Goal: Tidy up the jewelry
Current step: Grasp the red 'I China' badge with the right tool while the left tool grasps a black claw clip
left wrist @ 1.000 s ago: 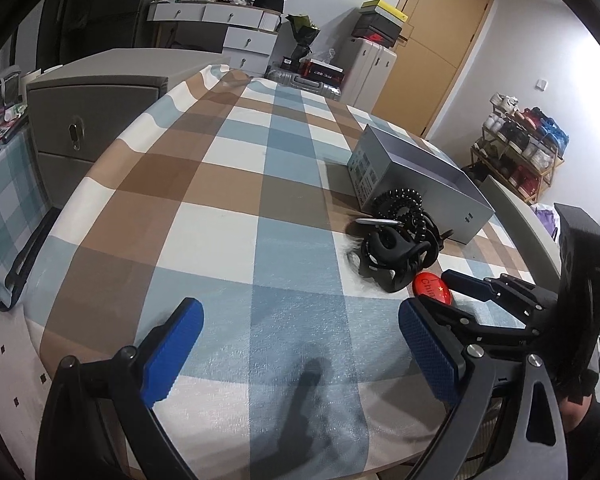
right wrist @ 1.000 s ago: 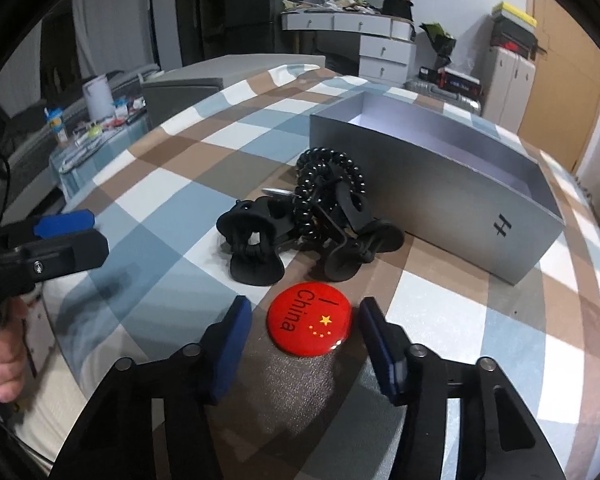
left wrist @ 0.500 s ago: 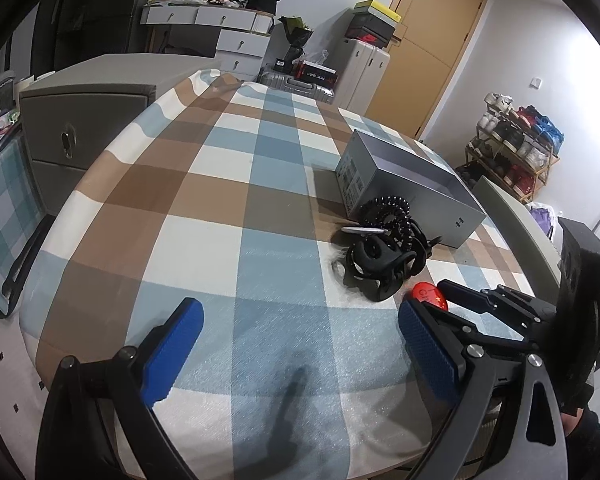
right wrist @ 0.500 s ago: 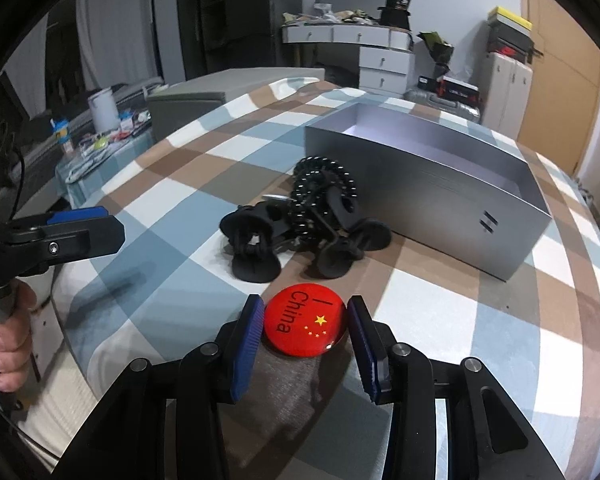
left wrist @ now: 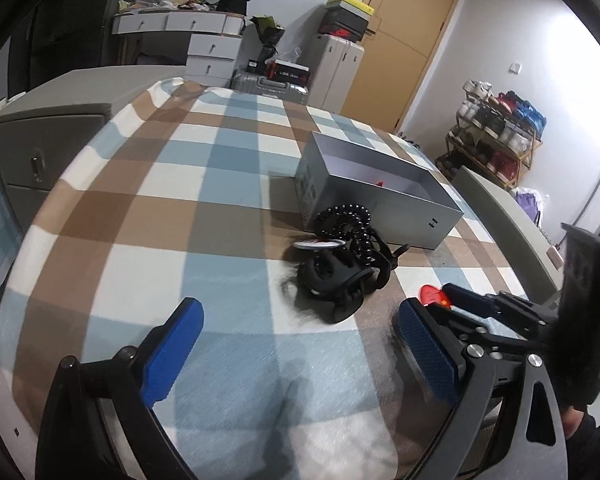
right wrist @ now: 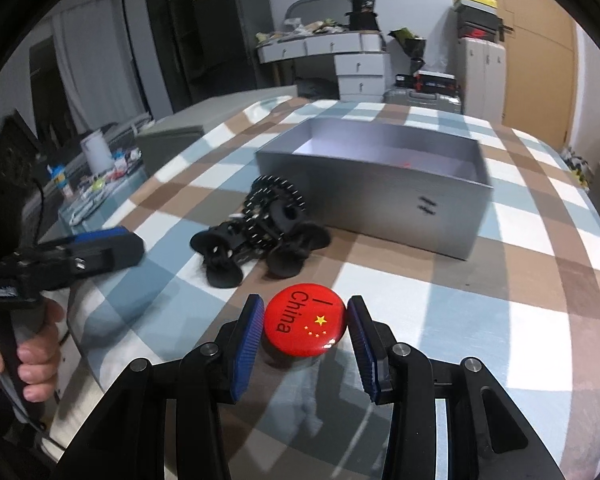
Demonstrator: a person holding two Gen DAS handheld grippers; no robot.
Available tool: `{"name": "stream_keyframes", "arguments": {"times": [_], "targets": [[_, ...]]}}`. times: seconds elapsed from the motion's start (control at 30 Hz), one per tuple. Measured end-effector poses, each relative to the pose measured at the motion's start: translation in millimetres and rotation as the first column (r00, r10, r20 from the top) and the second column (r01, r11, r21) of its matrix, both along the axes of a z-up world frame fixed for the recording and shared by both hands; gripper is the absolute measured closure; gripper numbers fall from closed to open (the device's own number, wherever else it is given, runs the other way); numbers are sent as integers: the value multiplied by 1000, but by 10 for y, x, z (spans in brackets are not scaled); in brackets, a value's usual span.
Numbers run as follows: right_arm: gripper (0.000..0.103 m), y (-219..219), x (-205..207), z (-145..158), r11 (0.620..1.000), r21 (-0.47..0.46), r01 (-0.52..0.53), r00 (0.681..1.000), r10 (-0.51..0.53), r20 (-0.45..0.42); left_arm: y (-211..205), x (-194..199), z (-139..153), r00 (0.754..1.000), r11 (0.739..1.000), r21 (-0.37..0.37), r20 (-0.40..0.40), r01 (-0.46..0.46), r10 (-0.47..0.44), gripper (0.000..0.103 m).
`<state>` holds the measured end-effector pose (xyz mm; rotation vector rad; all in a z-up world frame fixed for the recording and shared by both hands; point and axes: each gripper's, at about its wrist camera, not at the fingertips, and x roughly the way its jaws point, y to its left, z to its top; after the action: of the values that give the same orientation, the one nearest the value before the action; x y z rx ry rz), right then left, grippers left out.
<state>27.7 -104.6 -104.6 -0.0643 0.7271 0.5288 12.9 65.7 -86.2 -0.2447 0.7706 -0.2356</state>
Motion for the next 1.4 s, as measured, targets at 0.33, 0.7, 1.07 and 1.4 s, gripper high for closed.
{"name": "stream_keyframes", "arguments": {"times": [0.33,0.7,1.07,1.4], "targets": [[61,-379,-25,67,995,63,74,997,-76,19,-88,294,-81,996,997,0,-26,80,-80,7],[61,-577,15,43,987,100,123,992,-123,0,-204,380,-112,988,989,-12,-32,149,-150,17],[61,-591,-25,74,987,112,114,993,-116,11,-241,350,-92,978,979,6,-61,202,-201,54],[61,-557,-55,155,989,109,102,994,-106,28,-238,191,2,977,977,33,-37,212,-211,55]]}}
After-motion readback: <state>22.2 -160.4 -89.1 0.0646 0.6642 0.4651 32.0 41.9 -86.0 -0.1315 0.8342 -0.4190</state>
